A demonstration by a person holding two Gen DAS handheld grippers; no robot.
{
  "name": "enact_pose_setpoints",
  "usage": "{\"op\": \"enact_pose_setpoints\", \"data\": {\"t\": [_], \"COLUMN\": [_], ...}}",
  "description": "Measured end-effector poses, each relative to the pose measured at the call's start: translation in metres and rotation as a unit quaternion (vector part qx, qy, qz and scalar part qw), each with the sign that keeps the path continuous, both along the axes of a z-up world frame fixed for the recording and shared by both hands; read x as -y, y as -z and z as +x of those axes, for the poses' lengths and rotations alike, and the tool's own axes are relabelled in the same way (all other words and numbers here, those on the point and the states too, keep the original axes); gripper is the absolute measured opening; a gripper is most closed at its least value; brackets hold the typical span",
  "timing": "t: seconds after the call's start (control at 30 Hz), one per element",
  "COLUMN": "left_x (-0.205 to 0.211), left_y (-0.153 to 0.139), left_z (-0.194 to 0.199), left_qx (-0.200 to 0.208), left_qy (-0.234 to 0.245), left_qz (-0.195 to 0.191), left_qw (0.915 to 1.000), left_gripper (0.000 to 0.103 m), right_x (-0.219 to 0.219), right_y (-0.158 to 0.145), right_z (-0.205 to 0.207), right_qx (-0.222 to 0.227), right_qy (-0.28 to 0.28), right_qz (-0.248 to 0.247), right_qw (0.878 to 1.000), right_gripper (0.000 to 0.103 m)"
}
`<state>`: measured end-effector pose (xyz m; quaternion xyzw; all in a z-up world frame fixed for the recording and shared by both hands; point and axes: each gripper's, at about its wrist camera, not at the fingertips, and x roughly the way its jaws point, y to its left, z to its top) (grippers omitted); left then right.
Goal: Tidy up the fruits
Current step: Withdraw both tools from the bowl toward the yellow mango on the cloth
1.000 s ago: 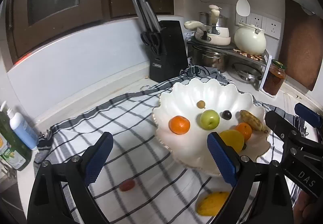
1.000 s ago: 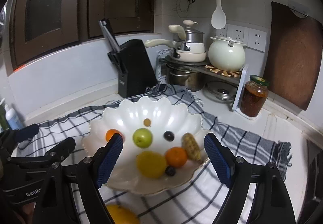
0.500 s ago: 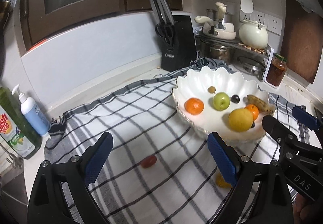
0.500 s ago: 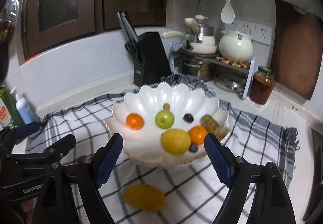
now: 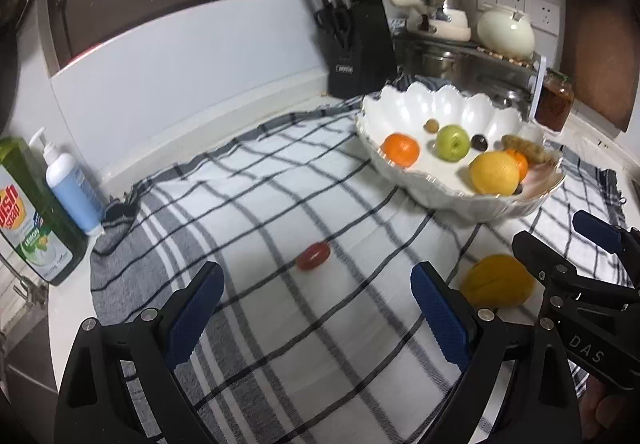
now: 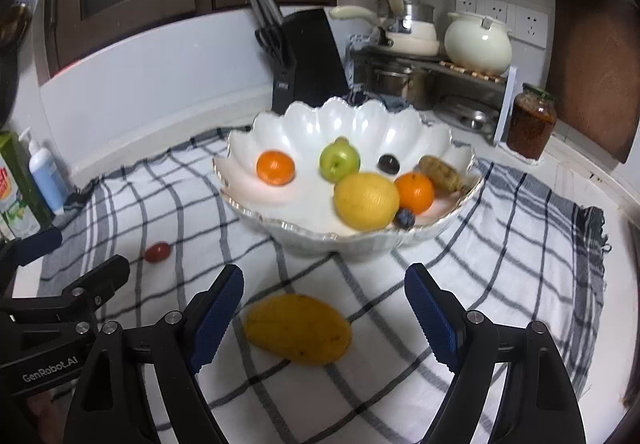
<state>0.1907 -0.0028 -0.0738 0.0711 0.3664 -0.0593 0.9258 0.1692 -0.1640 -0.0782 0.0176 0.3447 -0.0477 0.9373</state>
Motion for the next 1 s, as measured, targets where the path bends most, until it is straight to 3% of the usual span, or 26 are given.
{"op": "enact_pose_setpoints", "data": {"t": [0.47, 1.0], "left_x": [-0.017, -0.02], "left_y": [0.034, 0.049], "left_z": [0.005, 0.016], "left_qx": [-0.032, -0.05], "left_qy": [-0.017, -0.019], "left_qz": [0.009, 0.006], "left_qw": [0.9993, 0.9986], "left_gripper": [0.096, 0.096], "right_x": [-0.018, -0.02], "right_y": [0.033, 0.055], "right_z": [0.01, 0.022], "right_qx": [-0.036, -0.066], "right_qy": [-0.013, -0.012], "right_qz": [-0.018, -0.019], "right_qw": [0.999, 0.998], "right_gripper": [0.083, 0.083]}}
